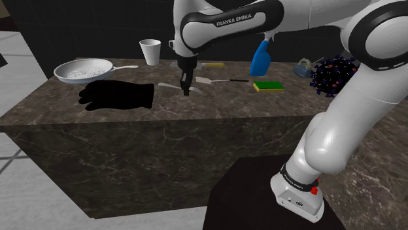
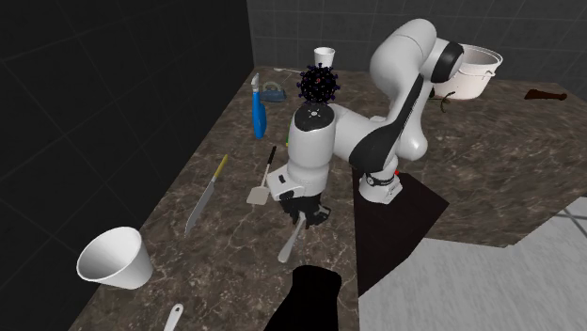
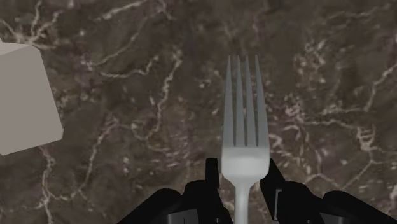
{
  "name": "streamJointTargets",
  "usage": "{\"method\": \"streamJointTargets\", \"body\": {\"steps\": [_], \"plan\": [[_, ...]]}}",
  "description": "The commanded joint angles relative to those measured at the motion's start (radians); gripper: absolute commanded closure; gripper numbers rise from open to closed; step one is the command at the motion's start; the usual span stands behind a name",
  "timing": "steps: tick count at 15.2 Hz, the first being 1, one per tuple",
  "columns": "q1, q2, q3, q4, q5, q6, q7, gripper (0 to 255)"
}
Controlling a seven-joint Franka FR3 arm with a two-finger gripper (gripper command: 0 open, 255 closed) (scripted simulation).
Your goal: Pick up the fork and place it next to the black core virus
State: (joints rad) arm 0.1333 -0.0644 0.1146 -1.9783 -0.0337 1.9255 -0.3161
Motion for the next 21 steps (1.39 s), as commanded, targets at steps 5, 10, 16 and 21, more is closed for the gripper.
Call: {"method": "streamJointTargets", "body": {"steps": [5, 10, 16, 21], "plan": [[0.0, -0.009, -0.001, 0.071, 0.002, -0.08, -0.004, 255], [0.0, -0.01, -0.001, 0.136, 0.003, -0.146, -0.006, 255], [0.0, -0.005, 0.0, 0.224, 0.002, -0.228, -0.008, 255], [0.0, 0.007, 0.0, 0.304, 0.001, -0.298, -0.01, 255]]}}
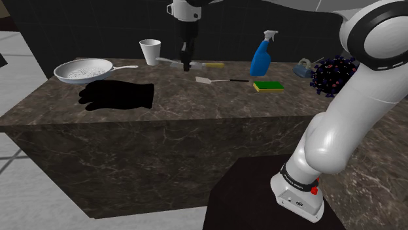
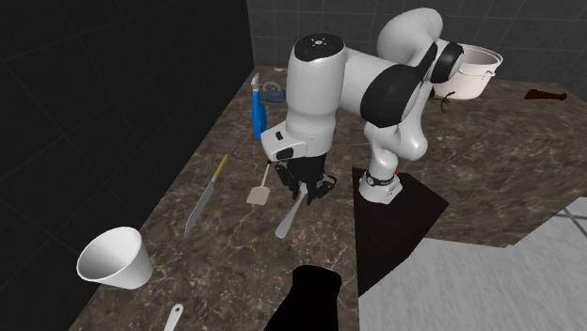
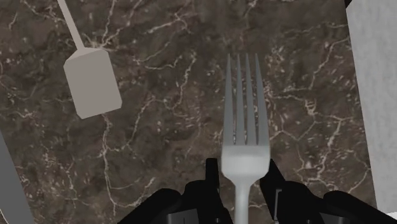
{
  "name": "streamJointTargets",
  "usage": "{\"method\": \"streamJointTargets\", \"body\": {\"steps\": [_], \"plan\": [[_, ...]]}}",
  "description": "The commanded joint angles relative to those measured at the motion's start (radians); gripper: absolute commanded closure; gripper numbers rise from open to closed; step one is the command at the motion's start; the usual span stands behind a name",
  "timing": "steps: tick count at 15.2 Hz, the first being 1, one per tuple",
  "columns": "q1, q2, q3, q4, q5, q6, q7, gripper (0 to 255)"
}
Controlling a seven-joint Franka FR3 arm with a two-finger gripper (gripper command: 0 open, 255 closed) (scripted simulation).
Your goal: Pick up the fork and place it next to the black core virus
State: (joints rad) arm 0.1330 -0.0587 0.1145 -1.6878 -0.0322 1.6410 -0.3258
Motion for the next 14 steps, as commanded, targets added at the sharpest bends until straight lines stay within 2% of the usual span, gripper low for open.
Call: {"method": "streamJointTargets", "body": {"steps": [1, 14], "plan": [[0.0, 0.004, 0.0, 0.031, 0.0, -0.027, 0.0, 255], [0.003, 0.07, 0.004, 0.292, -0.009, -0.223, -0.001, 255]]}}
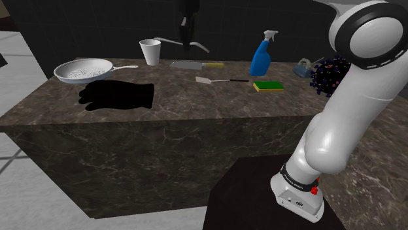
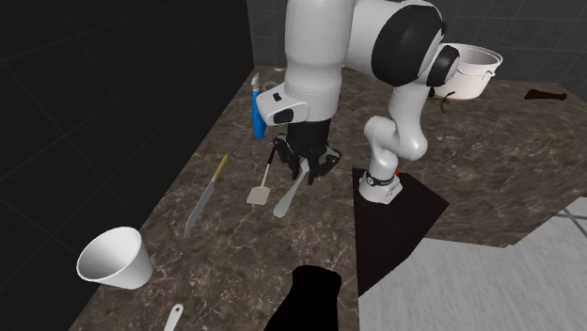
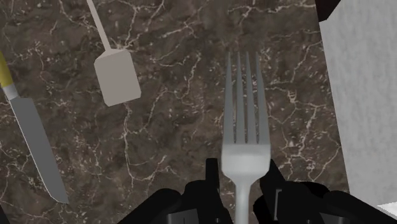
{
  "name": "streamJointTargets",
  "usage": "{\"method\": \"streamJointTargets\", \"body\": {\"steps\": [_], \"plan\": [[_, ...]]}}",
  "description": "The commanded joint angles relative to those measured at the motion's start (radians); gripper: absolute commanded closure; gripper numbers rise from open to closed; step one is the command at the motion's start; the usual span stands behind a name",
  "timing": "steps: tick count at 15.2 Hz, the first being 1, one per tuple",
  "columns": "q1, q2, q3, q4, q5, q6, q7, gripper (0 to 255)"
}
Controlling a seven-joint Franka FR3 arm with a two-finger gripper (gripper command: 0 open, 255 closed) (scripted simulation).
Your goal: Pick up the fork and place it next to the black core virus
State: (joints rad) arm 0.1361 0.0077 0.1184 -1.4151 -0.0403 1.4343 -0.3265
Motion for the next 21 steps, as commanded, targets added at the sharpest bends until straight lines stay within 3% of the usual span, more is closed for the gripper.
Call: {"method": "streamJointTargets", "body": {"steps": [1, 11, 15, 21], "plan": [[0.001, 0.012, 0.001, 0.043, -0.002, -0.032, 0.0, 255], [0.01, 0.11, 0.006, 0.31, -0.017, -0.201, 0.002, 255], [-0.022, -0.082, -0.019, 0.068, 0.008, -0.149, -0.045, 255], [-0.048, -0.317, -0.067, -0.181, 0.018, -0.132, -0.118, 255]]}}
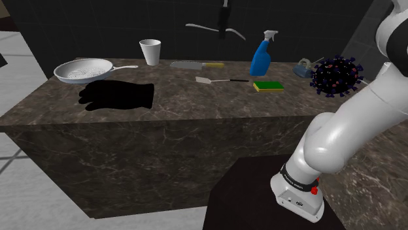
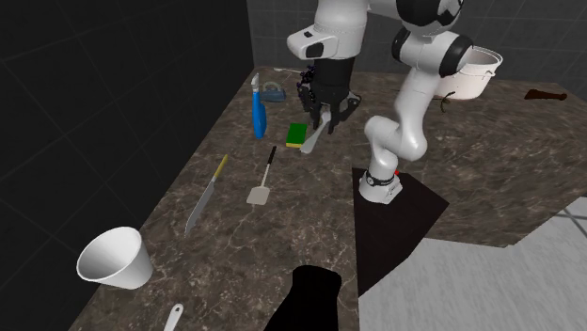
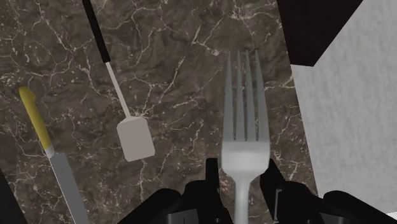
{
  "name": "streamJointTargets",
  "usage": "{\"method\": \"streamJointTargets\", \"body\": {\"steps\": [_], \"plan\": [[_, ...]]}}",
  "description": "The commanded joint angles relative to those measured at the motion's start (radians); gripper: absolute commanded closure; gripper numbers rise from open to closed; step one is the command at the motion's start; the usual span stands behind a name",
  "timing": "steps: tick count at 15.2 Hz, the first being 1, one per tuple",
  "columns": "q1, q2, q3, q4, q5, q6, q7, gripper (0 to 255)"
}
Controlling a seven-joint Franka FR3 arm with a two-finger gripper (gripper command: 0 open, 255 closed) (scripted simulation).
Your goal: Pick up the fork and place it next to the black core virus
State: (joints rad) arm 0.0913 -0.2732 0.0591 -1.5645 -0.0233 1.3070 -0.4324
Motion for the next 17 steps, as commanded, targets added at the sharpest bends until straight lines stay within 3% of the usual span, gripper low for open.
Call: {"method": "streamJointTargets", "body": {"steps": [1, 9, 17], "plan": [[-0.007, -0.072, -0.017, -0.065, 0.0, -0.006, -0.025, 255], [-0.03, -0.331, -0.091, -0.27, -0.033, -0.057, -0.126, 255], [-0.051, -0.553, -0.174, -0.386, -0.106, -0.154, -0.236, 255]]}}
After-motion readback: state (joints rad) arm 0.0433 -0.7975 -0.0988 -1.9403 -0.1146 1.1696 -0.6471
